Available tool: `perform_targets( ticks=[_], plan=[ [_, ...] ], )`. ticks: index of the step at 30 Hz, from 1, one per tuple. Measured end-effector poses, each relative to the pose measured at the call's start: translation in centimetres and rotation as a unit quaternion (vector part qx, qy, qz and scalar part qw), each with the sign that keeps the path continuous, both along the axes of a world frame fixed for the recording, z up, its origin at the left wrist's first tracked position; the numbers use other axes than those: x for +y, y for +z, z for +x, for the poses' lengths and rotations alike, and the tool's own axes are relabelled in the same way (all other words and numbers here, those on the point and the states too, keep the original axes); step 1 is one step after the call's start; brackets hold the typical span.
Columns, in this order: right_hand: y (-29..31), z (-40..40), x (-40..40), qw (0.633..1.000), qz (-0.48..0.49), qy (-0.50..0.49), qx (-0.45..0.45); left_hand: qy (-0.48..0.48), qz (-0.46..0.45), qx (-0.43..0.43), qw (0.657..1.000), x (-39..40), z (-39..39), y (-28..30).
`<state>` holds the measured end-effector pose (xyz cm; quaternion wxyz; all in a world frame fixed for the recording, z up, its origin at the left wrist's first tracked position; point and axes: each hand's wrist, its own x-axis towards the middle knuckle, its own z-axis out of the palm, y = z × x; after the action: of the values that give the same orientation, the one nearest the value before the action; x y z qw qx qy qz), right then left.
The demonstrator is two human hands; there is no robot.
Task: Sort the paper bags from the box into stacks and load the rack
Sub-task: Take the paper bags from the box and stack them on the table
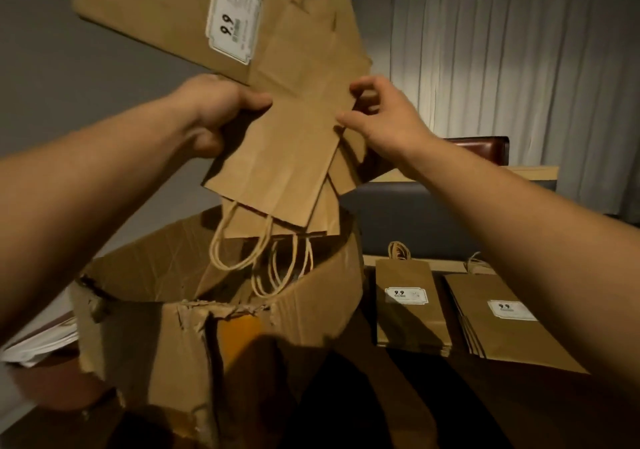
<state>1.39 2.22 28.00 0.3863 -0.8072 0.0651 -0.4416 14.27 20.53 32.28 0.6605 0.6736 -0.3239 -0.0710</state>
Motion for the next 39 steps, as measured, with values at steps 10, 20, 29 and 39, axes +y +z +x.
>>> perform_targets(
  ticks=[10, 20, 29, 39],
  plan=[
    [-1.3, -17.6, -9.6, 0.987, 0.129, -0.068, 0.064, -0.177, 0.025, 0.058, 0.982, -10.2, -10.7, -3.0],
    [-14.5, -23.8, -12.2, 0.918, 0.201, -0.127, 0.318, -0.291, 0.107, 0.299, 0.902, -15.5, -15.4, -24.8],
    [-19.5, -25.9, -14.5, 0.88, 0.117, -0.248, 0.387, -0.19, 0.136, 0.256, 0.938, -16.8, -15.3, -36.3],
    [-26.4, -20.4, -6.6, 0.894, -0.019, 0.001, 0.448, -0.16, 0.062, 0.3, 0.938, -17.4, -15.3, -37.6]
  ],
)
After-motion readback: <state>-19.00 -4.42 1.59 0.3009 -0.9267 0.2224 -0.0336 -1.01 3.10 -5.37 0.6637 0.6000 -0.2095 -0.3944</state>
